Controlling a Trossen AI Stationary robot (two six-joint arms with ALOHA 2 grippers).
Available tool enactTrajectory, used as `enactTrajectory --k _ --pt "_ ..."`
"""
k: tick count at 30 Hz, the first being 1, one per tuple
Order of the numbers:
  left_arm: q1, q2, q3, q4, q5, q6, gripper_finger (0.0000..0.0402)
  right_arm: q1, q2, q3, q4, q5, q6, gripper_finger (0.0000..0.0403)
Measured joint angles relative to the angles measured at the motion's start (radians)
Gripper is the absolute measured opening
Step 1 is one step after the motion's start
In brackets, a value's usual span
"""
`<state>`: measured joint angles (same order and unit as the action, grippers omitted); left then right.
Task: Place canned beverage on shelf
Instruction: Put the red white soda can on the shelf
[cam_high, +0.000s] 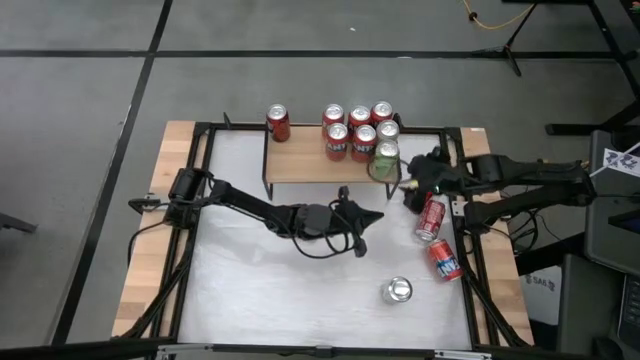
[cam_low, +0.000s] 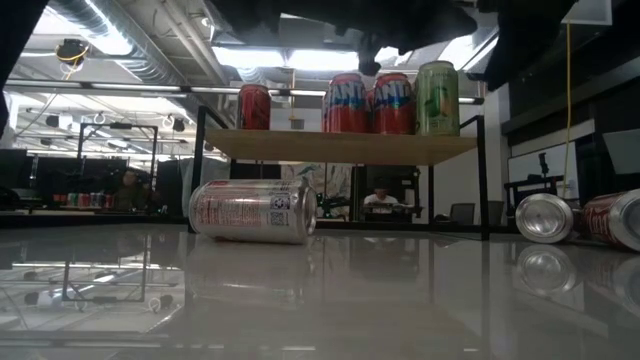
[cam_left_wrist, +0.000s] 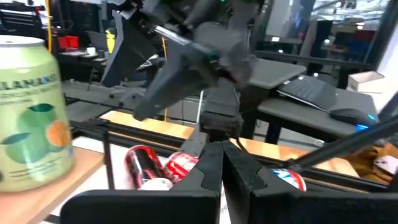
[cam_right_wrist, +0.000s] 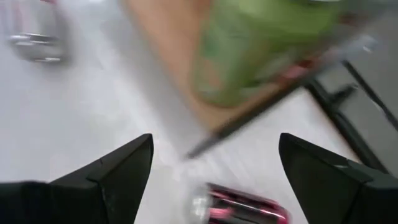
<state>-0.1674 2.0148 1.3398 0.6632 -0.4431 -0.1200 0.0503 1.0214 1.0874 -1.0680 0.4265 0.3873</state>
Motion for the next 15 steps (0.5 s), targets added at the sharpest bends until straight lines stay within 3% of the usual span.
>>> enactTrajectory --k 8,15 --pt "-0.039 -0.002 0.0 -0.061 -0.001 0.0 0.0 0.22 0.0 -0.002 0.067 -0.095 0.101 0.0337" --pt "-0.098 -0.008 0.0 -0.155 0.0 0.0 0.0 0.338 0.017 -0.002 0.13 -0.215 0.11 0.0337"
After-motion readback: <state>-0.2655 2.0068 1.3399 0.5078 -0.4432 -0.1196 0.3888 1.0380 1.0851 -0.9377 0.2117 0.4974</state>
